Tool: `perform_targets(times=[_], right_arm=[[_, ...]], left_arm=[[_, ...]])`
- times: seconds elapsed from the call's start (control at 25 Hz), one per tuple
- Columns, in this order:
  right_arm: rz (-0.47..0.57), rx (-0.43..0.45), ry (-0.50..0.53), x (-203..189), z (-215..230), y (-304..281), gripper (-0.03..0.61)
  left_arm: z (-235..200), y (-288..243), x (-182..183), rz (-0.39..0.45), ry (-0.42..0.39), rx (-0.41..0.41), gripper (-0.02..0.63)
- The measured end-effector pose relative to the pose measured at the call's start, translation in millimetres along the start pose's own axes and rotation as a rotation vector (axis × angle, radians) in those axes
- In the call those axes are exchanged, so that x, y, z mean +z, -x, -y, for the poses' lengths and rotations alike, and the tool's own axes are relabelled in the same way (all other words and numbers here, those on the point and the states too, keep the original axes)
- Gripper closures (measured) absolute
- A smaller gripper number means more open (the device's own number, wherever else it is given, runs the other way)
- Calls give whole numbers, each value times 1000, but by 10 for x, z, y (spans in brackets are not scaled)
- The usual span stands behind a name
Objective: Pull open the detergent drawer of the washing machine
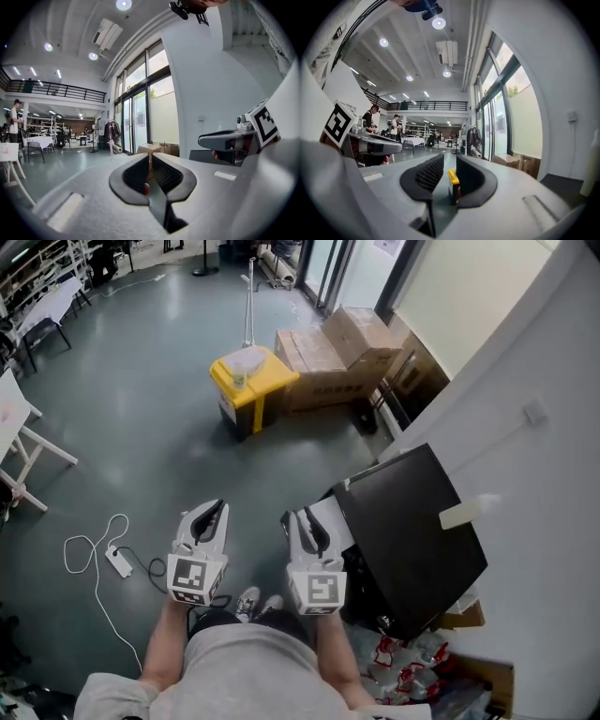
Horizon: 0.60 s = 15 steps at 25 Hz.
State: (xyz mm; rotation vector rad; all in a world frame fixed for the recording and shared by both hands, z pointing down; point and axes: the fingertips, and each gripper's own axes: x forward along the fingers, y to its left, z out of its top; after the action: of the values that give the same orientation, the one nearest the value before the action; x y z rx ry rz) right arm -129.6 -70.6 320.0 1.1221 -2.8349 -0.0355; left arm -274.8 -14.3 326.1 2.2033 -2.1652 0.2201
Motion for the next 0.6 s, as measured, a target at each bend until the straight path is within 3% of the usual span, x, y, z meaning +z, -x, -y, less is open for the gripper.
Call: perform_targets(times=[0.28, 0.6], right_arm=[[17, 79, 2, 109, -239, -118, 506], [14, 95, 9, 108, -333, -110, 572]], left_arm=[[-154, 239, 41, 2, 14, 72, 598], [-182, 273, 33, 4, 10, 88, 598]])
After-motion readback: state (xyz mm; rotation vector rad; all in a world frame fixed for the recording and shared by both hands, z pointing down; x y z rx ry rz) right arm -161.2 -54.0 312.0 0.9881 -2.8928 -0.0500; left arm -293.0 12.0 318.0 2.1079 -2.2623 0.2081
